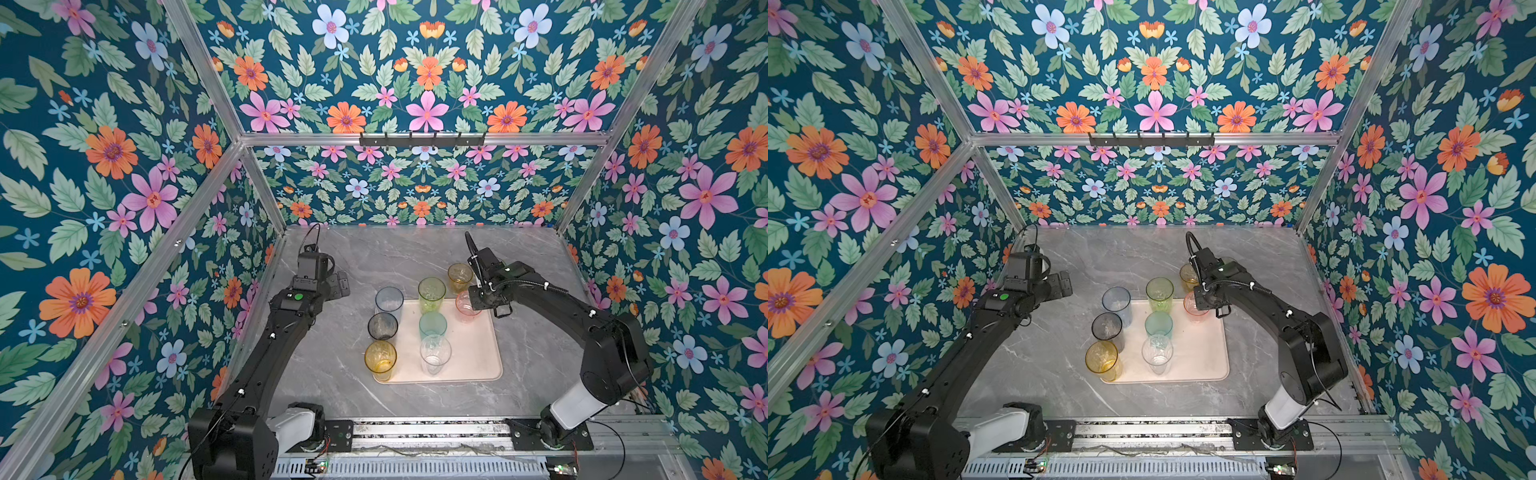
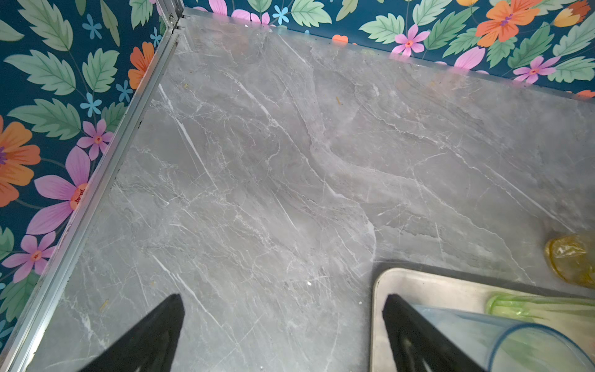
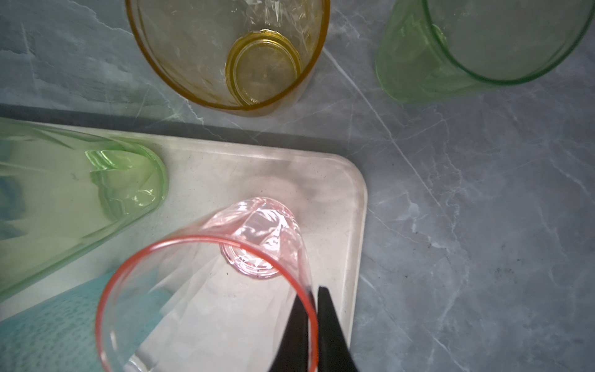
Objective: Place the glasses into the tray
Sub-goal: 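Carry the pink glass toward the robot and lower it onto the tray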
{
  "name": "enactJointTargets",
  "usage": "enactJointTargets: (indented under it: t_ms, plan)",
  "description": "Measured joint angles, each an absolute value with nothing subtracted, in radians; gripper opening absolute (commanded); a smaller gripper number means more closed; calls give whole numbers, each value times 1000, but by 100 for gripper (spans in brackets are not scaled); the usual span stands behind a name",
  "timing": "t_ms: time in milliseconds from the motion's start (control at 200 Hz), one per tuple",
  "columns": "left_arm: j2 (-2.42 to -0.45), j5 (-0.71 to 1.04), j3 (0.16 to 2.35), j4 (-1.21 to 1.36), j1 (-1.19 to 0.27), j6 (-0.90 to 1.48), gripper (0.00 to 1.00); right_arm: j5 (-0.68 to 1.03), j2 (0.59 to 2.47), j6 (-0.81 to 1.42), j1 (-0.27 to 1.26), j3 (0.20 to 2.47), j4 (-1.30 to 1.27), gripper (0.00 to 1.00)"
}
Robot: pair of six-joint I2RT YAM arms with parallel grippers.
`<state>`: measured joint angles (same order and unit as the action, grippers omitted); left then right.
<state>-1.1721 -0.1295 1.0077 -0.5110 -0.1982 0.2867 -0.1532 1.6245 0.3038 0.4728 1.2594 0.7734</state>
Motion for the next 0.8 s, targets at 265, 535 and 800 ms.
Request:
enactJointTargets:
  t_ms: [265,535,800]
  plan:
    - [-1173,-130,1008,-511,-198,287,99,-160,1636,310,472,1258,762,0]
    - [-1174,-129,1008,-511,-198,287,99,-160,1650,310,471,1258,758,0]
    - [-1177,-126,1008,-511,-198,287,99,-159,1685,318,464,1257,731,0]
